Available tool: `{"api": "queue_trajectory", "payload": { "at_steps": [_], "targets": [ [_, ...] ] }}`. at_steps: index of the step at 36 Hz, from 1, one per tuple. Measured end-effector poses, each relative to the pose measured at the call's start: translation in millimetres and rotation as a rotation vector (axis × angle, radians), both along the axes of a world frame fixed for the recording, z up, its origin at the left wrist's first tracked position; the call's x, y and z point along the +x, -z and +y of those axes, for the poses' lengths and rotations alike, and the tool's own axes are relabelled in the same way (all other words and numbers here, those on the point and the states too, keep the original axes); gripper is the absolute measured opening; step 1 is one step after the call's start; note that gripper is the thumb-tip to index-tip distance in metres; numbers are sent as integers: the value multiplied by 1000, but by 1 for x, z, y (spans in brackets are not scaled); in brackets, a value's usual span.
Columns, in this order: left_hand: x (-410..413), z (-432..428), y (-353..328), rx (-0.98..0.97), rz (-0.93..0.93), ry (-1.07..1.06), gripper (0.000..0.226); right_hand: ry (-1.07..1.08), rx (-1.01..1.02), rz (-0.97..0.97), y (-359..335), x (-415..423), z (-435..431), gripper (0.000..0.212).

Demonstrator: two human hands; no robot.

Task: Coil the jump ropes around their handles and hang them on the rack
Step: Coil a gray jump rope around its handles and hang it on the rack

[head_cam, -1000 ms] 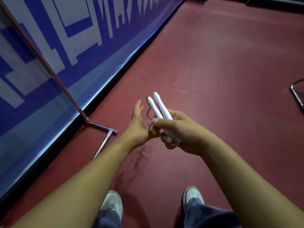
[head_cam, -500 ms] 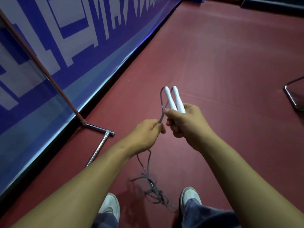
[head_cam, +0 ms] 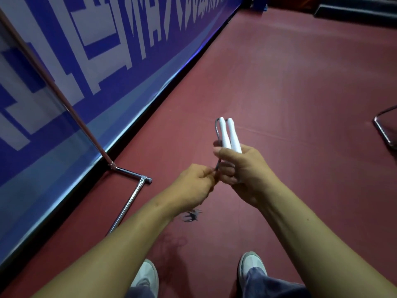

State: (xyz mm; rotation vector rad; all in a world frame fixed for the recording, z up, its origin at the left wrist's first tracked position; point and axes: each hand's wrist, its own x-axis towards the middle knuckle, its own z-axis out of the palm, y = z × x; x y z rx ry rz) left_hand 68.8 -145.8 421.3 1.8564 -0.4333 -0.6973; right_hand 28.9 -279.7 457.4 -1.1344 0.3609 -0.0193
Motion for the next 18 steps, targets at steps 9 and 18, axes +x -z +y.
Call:
{"api": "queue_trajectory", "payload": {
  "at_steps": [9,18],
  "targets": [
    [-16,-1,-11,305,-286,227,11,26,-450,224,9,3,-4,15],
    [-24,-5,-15,189,-587,186,57,20,-165,182,0,0,-12,14]
  ]
}}
